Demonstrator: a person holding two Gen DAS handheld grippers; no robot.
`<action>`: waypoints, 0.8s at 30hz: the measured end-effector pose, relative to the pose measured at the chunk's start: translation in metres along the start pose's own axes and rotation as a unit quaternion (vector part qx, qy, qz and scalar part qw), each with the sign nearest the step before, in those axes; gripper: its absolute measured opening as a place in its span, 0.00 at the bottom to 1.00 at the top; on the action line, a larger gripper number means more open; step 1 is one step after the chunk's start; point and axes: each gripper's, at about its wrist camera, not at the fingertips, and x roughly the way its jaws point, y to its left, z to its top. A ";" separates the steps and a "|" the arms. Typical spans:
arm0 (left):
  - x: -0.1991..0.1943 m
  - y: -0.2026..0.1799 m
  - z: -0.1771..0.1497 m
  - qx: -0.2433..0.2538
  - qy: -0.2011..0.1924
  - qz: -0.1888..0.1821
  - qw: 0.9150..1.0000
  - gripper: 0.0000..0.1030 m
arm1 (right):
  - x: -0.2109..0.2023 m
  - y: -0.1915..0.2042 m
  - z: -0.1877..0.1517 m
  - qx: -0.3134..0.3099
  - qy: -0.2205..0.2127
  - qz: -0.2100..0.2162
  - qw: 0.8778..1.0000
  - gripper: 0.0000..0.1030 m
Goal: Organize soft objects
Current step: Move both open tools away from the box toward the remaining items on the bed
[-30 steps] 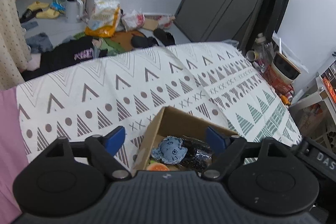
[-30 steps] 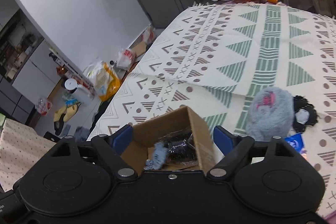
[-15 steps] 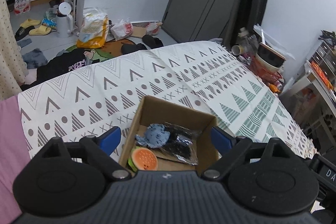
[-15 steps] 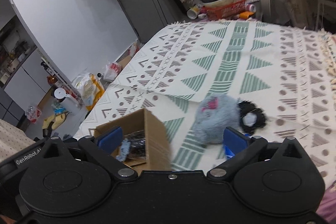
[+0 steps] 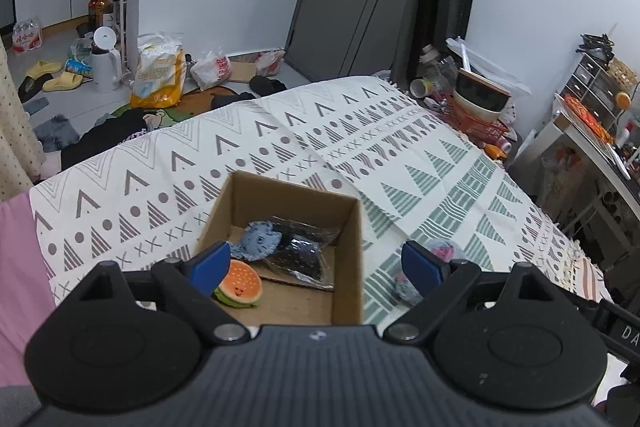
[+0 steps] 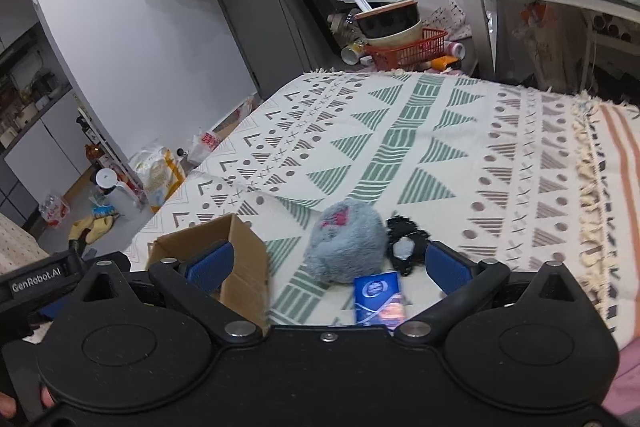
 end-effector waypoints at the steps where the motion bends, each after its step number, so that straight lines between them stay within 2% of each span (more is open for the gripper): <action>1: -0.002 -0.003 -0.001 0.000 -0.001 -0.001 1.000 0.89 | -0.003 -0.004 0.000 -0.004 -0.003 0.003 1.000 1.00; 6: -0.007 -0.021 -0.008 0.007 0.003 -0.007 1.000 0.89 | -0.015 -0.022 0.000 -0.017 -0.017 0.004 1.000 1.00; 16: -0.009 -0.062 -0.024 0.042 0.013 0.002 0.999 0.89 | -0.019 -0.064 -0.003 -0.005 -0.003 0.010 1.000 1.00; 19: -0.004 -0.071 -0.029 0.038 0.020 -0.006 0.999 0.89 | -0.016 -0.076 -0.003 -0.006 0.005 0.020 1.000 1.00; 24: 0.008 -0.090 -0.036 0.058 0.046 -0.008 0.997 0.89 | -0.007 -0.100 -0.006 0.023 0.011 0.034 0.999 1.00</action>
